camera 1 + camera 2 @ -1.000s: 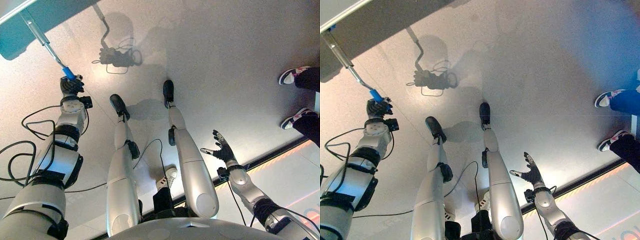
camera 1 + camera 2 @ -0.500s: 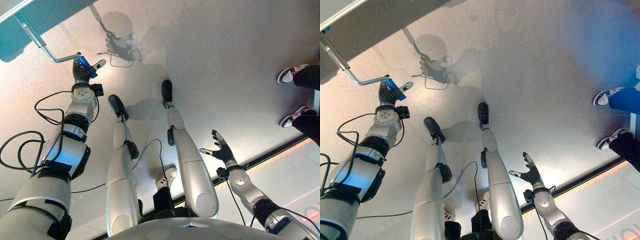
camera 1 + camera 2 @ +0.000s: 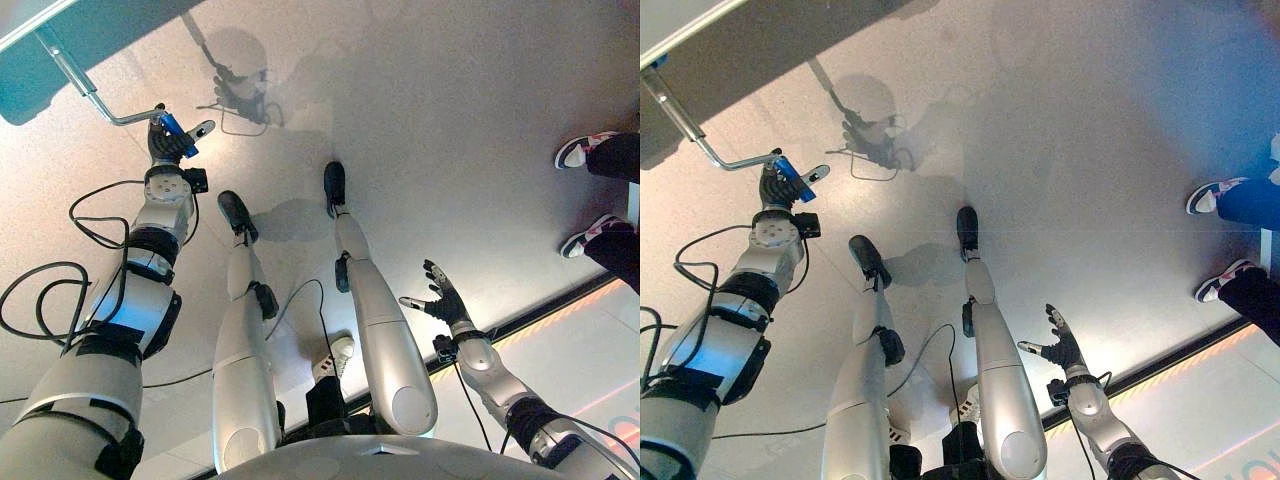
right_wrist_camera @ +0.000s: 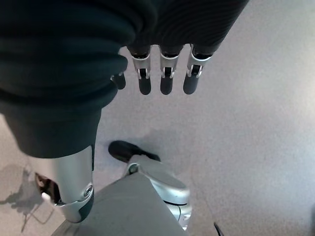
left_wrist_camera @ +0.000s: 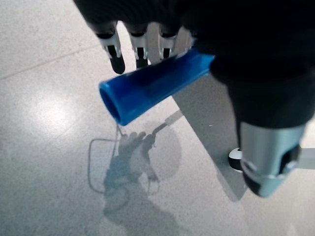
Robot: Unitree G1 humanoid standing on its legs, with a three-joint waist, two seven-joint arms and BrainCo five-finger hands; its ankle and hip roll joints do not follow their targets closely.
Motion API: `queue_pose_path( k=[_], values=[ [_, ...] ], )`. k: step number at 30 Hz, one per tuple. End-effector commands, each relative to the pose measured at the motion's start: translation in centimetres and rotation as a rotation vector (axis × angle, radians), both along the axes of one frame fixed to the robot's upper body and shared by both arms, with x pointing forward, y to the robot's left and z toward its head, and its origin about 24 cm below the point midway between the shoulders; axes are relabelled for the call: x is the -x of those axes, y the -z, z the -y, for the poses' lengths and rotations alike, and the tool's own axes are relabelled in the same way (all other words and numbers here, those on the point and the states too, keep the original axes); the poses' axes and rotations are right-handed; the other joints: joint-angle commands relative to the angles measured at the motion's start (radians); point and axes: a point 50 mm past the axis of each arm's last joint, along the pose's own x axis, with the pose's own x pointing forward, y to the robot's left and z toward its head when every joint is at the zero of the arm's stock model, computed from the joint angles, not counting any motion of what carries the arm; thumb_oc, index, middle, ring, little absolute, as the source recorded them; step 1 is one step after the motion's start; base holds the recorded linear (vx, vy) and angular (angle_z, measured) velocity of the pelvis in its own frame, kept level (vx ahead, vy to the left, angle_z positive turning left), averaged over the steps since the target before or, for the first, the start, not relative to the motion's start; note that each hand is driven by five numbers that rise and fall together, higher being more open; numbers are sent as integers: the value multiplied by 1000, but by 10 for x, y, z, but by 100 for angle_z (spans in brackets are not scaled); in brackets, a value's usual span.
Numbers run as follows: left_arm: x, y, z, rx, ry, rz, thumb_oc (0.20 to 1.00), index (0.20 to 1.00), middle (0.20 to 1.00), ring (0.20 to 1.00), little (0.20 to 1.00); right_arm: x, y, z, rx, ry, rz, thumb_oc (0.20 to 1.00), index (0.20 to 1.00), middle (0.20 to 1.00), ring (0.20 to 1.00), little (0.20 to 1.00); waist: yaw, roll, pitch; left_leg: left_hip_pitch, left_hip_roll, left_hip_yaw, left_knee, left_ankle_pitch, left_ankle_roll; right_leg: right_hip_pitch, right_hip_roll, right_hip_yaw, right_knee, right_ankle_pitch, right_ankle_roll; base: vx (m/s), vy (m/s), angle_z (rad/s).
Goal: Raise the hospital bed
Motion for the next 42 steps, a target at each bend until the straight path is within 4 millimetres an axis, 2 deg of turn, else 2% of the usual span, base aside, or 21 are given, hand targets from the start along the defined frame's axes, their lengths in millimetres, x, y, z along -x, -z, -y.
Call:
queue_pose_path(
  k=[1, 4, 5, 6, 7, 8, 15, 16, 18, 19, 20, 22, 23, 25, 27, 31, 35, 38, 39, 40, 42],
  values=[
    [-3, -22, 2, -44, 29, 84, 1000, 1000, 1000, 1000, 1000, 15, 6, 11, 17, 0, -40, 1000, 1000, 1000, 1000, 1000, 16, -37, 3, 75, -15, -34, 38, -73, -17, 29, -28, -2, 91, -75, 87, 0, 0, 0],
    [-2, -19, 2, -47, 29, 76, 1000, 1000, 1000, 1000, 1000, 16, 7, 10, 16, -1, -45, 1000, 1000, 1000, 1000, 1000, 18, -39, 3, 80, -17, -36, 40, -73, -16, 36, -29, -5, 93, -76, 87, -30, -4, 1],
    [-3, -20, 3, -52, 34, 77, 1000, 1000, 1000, 1000, 1000, 13, 5, 10, 17, -1, -37, 1000, 1000, 1000, 1000, 1000, 17, -43, 3, 54, -16, -24, 47, -43, -10, 12, -32, -13, 91, -43, 78, -13, 5, 3],
    [-2, -15, 3, -56, 38, 64, 1000, 1000, 1000, 1000, 1000, 15, 7, 10, 17, -1, -46, 1000, 1000, 1000, 1000, 1000, 20, -41, 3, 88, -17, -40, 39, -72, -15, 41, -29, -8, 96, -75, 87, -17, 12, 6],
    [-1, -12, 2, -57, 39, 54, 1000, 1000, 1000, 1000, 1000, 15, 8, 10, 18, -1, -50, 1000, 1000, 1000, 1000, 1000, 21, -41, 3, 94, -18, -41, 39, -72, -15, 46, -30, -9, 98, -75, 87, -18, 8, 7],
    [-1, -11, 4, -58, 43, 52, 1000, 1000, 1000, 1000, 1000, 13, 7, 11, 22, 2, -47, 1000, 1000, 1000, 1000, 1000, 21, -44, 3, 72, -20, -28, 44, -43, -8, 27, -32, -16, 96, -44, 77, -93, -8, 6],
    [8, 20, 1, -72, 37, -36, 1000, 1000, 1000, 1000, 1000, 14, 15, 11, 37, 10, -92, 1000, 1000, 1000, 1000, 1000, 33, -52, 3, 125, -22, -34, 41, -46, -6, 86, -40, -27, 95, -41, 79, -38, 1, 2],
    [14, 42, 2, -84, 48, -103, 1000, 1000, 1000, 1000, 1000, 16, 19, 11, 44, 16, -118, 1000, 1000, 1000, 1000, 1000, 40, -52, 3, 151, -25, -39, 44, -48, -4, 115, -41, -31, 96, -42, 79, -45, 18, 2],
    [24, 71, 6, -71, 56, -185, 1000, 1000, 1000, 1000, 1000, 17, 23, 13, 58, 29, -147, 1000, 1000, 1000, 1000, 1000, 50, -47, 3, 183, -29, -44, 44, -51, -2, 146, -42, -31, 100, -43, 79, -29, 12, 1],
    [24, 71, 6, -71, 56, -186, 1000, 1000, 1000, 1000, 1000, 17, 23, 13, 58, 29, -147, 1000, 1000, 1000, 1000, 1000, 49, -46, 3, 184, -29, -44, 43, -51, -2, 147, -42, -31, 99, -43, 79, 0, 0, 0],
    [36, 99, 11, -75, 73, -271, 1000, 1000, 1000, 1000, 1000, 18, 27, 14, 66, 40, -171, 1000, 1000, 1000, 1000, 1000, 60, -43, 3, 214, -33, -46, 44, -56, 1, 178, -45, -34, 100, -44, 78, -24, 14, 8],
    [54, 133, 21, -57, 89, -369, 1000, 1000, 1000, 1000, 1000, 17, 29, 14, 66, 55, -185, 1000, 1000, 1000, 1000, 1000, 74, -35, 3, 248, -38, -52, 46, -60, 4, 217, -48, -34, 101, -45, 79, -17, 14, 11],
    [54, 134, 21, -56, 89, -369, 1000, 1000, 1000, 1000, 1000, 17, 29, 14, 66, 54, -186, 1000, 1000, 1000, 1000, 1000, 74, -35, 3, 249, -38, -52, 45, -60, 4, 218, -48, -34, 100, -45, 79, -3, 12, 8],
    [83, 174, 29, -46, 101, -494, 1000, 1000, 1000, 1000, 1000, 17, 32, 13, 69, 67, -205, 1000, 1000, 1000, 1000, 1000, 92, -25, 3, 299, -44, -59, 46, -69, 10, 271, -53, -36, 98, -45, 80, 3, 28, 5],
    [105, 199, 32, -17, 93, -582, 1000, 1000, 1000, 1000, 1000, 19, 35, 15, 70, 79, -226, 1000, 1000, 1000, 1000, 1000, 106, -22, 3, 335, -46, -60, 44, -75, 14, 306, -55, -38, 99, -49, 80, 19, 17, 3],
    [137, 232, 43, -40, 125, -719, 1000, 1000, 1000, 1000, 1000, 22, 39, 13, 55, 95, -255, 1000, 1000, 1000, 1000, 1000, 126, -18, 3, 390, -51, -64, 44, -84, 20, 364, -53, -36, 104, -60, 77, 15, 15, 4],
    [164, 253, 60, -113, 210, -816, 1000, 1000, 1000, 1000, 1000, 29, 47, 12, 51, 110, -302, 1000, 1000, 1000, 1000, 1000, 150, -1, -2, 439, -57, -73, 46, -91, 24, 426, -58, -42, 104, -70, 75, 29, 3, 8],
    [172, 260, 70, -177, 287, -852, 1000, 1000, 1000, 1000, 1000, 32, 52, 9, 60, 107, -336, 1000, 1000, 1000, 1000, 1000, 157, 6, -21, 455, -57, -79, 44, -97, 25, 443, -57, -43, 102, -75, 74, 62, -5, 6],
    [178, 266, 86, -261, 410, -877, 1000, 1000, 1000, 1000, 1000, 40, 61, 7, 97, 76, -405, 1000, 1000, 1000, 1000, 1000, 167, 23, -49, 477, -61, -88, 41, -102, 27, 465, -54, -44, 101, -81, 73, 80, -13, -2],
    [178, 266, 86, -261, 409, -876, 1000, 1000, 1000, 1000, 1000, 39, 61, 7, 97, 76, -405, 1000, 1000, 1000, 1000, 1000, 167, 23, -50, 474, -61, -88, 41, -100, 27, 464, -54, -44, 98, -76, 73, 130, -1, -4],
    [181, 268, 100, -355, 530, -880, 1000, 1000, 1000, 1000, 1000, 43, 67, 5, 134, 48, -454, 1000, 1000, 1000, 1000, 1000, 172, 40, -73, 493, -66, -94, 37, -104, 27, 486, -56, -48, 98, -82, 73, 86, 7, 1]
  ],
)
